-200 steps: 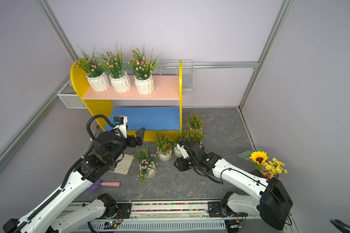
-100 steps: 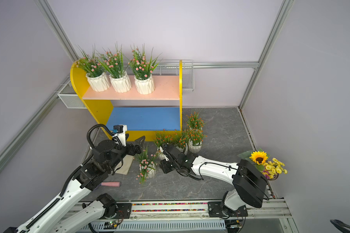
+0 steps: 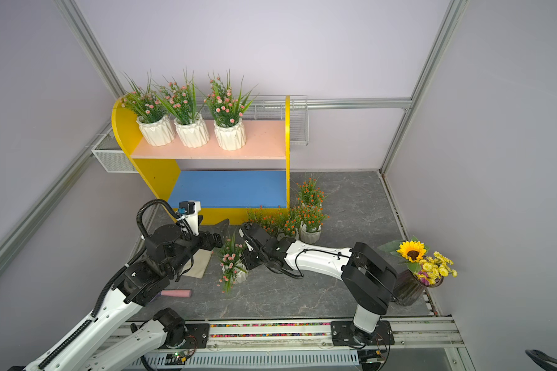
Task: Place the baby's breath potted plants on the rack by color
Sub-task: Pick up the baby's breath potted plant from the center of the board.
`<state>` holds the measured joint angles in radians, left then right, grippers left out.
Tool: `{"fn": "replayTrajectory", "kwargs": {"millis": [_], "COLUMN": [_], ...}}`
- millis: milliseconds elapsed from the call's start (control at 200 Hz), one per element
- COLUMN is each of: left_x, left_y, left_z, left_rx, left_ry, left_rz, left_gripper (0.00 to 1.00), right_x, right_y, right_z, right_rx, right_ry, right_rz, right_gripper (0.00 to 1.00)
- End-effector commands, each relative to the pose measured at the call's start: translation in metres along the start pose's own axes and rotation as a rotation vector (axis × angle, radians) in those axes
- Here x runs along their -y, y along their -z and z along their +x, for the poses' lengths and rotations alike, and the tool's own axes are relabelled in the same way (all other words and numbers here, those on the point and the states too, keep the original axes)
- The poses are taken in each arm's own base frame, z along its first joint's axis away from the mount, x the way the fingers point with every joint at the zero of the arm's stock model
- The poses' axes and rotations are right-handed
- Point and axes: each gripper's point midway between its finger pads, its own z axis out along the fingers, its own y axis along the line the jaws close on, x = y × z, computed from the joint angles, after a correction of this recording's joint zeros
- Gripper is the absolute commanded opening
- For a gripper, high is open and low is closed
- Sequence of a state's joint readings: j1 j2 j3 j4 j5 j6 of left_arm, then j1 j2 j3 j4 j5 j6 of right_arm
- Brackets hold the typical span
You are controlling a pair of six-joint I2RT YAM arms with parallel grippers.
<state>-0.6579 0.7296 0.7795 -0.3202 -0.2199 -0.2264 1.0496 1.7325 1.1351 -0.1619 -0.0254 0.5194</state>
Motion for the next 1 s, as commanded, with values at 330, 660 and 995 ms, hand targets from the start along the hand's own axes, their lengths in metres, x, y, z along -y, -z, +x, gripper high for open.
{"fn": "replayTrajectory", "kwargs": {"millis": [330,660,995], "left_x": [-0.007,-0.01,-0.009], "left_y": [0.009,0.012,0.014], "left_z": [0.0,0.002,-0.001], "left_rx": [0.01,0.01,0.029], "left_ry": [-0.005,0.0,0.011], "left_rz": [-0.031,-0.039,-0.029], "left_gripper": [1.0,1.0,1.0], "right_x": [-0.003,0.004,-0.004], "right_y": [-0.024,-0.028,-0.007], "right_z": [0.014,0.018,0.008], "right_rx": [-0.067,-0.106,-0.118], "right_ry": [0.033,0.051,0.082], "right_rz": [0.059,0.12,0.081], "right_gripper": [0.31,0.2,0.12]}}
